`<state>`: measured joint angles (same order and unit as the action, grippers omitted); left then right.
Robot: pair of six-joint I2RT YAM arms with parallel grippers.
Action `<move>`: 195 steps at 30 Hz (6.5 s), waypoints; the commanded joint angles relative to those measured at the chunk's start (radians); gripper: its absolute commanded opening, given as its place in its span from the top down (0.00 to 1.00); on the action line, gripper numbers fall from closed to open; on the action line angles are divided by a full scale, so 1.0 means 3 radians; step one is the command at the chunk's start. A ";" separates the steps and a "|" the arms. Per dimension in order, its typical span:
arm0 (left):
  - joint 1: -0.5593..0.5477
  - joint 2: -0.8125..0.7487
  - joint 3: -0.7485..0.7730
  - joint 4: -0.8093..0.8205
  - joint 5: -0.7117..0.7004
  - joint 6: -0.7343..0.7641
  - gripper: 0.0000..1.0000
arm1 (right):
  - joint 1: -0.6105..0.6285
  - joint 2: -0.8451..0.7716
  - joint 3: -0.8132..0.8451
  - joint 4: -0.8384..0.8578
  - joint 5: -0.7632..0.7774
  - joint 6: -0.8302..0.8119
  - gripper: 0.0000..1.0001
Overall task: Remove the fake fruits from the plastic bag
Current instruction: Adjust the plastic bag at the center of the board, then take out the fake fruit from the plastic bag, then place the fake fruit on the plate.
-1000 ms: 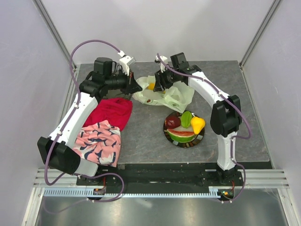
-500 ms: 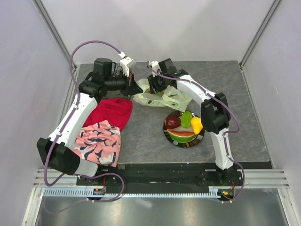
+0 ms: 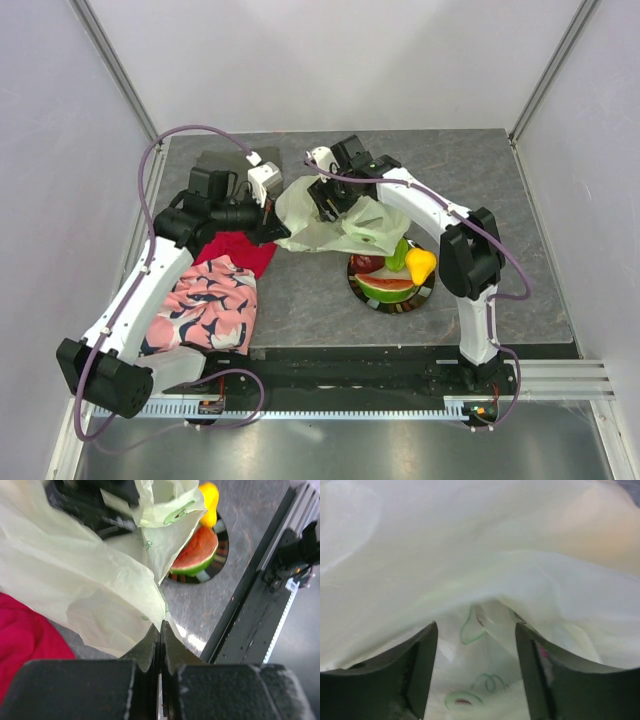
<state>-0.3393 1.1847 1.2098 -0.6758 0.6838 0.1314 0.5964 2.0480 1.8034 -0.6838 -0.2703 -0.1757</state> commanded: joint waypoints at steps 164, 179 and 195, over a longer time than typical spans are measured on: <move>0.0461 -0.1152 -0.1006 0.0857 -0.0950 -0.0228 0.98 | -0.0572 -0.1718 -0.1747 -0.1111 -0.0214 -0.1010 0.41; 0.0589 -0.1234 -0.1057 0.0821 -0.0837 -0.0300 0.98 | -0.0526 -0.1483 -0.1895 -0.1024 -0.0137 -0.0964 0.20; 0.0589 -0.1239 -0.1042 0.0836 -0.0699 -0.0366 0.98 | -0.0409 -0.1044 -0.0030 -0.1112 -0.0889 -0.0754 0.02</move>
<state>-0.1684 0.8242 0.8829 -0.4606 0.4488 0.0578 0.4404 1.6699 1.6554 -1.0744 -0.4332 -0.4408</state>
